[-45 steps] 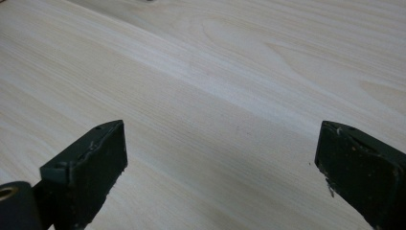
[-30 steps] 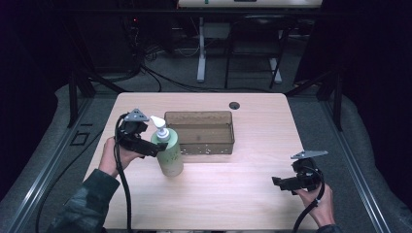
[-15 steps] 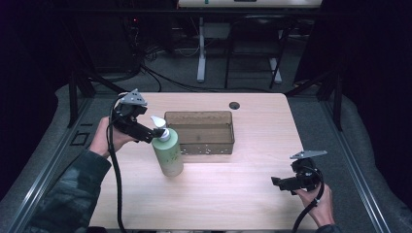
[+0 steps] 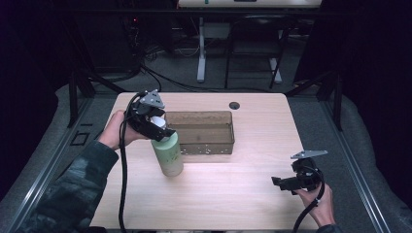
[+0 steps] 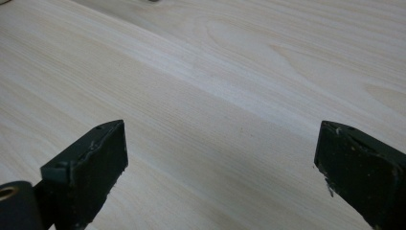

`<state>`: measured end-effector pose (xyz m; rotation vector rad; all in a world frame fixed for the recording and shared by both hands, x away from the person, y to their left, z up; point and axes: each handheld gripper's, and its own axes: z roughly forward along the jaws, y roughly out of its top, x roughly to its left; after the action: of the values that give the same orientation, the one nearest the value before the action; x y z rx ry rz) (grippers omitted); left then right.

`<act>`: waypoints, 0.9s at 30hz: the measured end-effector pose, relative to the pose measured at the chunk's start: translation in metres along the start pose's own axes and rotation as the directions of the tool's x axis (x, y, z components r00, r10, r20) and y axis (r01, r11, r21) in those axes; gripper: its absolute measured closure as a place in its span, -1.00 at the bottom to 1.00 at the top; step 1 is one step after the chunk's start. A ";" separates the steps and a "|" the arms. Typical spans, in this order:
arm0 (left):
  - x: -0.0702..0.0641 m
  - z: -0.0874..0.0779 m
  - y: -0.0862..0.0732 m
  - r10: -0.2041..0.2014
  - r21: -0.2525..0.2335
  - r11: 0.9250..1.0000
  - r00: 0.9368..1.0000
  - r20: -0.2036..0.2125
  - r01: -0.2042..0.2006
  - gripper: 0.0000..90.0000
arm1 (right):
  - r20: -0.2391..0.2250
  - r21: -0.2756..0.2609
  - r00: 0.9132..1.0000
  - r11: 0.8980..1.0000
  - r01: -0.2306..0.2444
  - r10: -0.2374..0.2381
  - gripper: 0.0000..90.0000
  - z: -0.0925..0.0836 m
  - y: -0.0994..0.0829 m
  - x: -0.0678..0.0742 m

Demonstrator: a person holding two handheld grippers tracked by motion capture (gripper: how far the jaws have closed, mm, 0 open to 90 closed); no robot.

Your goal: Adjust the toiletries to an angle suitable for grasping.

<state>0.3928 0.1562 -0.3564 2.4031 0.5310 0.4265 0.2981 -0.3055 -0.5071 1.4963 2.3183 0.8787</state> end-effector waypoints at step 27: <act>0.010 -0.012 -0.006 0.006 0.076 0.997 0.999 0.032 -0.009 -0.04 | -0.004 -0.006 1.000 1.000 0.002 -0.002 -0.91 0.000 0.001 0.001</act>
<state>0.3945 0.1719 -0.3496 2.4809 0.5328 0.3767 0.2985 -0.3041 -0.5060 1.4902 2.3179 0.8888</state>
